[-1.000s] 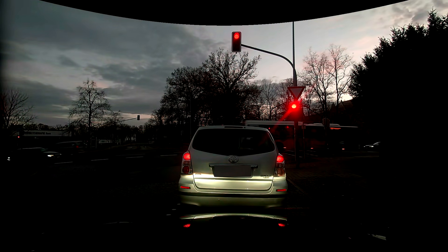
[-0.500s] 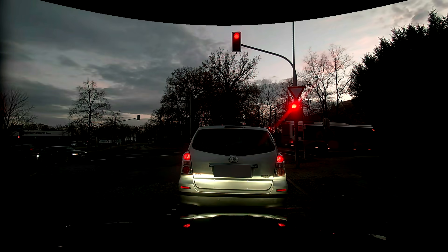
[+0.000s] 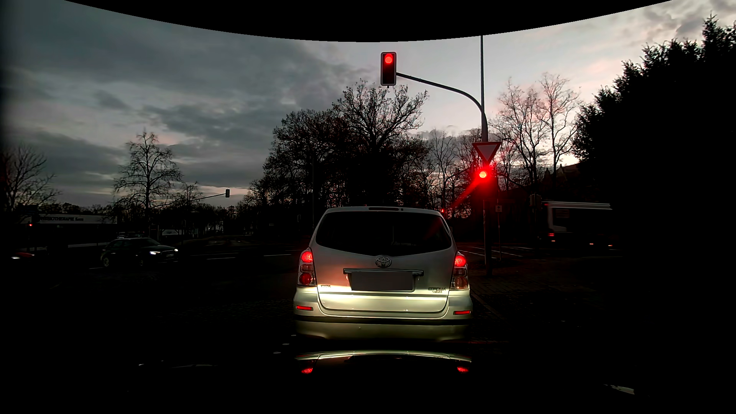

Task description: Follow the waypoints while adhering to traffic rules and regulations

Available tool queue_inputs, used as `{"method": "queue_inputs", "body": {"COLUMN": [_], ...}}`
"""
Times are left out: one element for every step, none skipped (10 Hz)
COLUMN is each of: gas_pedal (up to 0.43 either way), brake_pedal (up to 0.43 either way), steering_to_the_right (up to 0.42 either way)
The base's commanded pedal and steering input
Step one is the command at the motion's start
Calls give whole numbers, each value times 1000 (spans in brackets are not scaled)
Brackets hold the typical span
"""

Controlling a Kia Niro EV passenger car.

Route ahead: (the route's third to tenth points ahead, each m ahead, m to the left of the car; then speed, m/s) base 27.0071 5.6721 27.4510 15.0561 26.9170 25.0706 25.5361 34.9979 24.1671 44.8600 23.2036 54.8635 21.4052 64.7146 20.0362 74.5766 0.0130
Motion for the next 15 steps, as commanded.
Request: {"method": "queue_inputs", "body": {"gas_pedal": [0,0,0,0,0,0,0,0,0,0,0,0,0,0,0], "brake_pedal": [360,360,360,360,360,360,354,360,360,354,354,354,360,360,384], "steering_to_the_right": [-1,-1,-1,-1,-1,-1,-1,-1,-1,-1,0,0,-1,-1,-1]}}
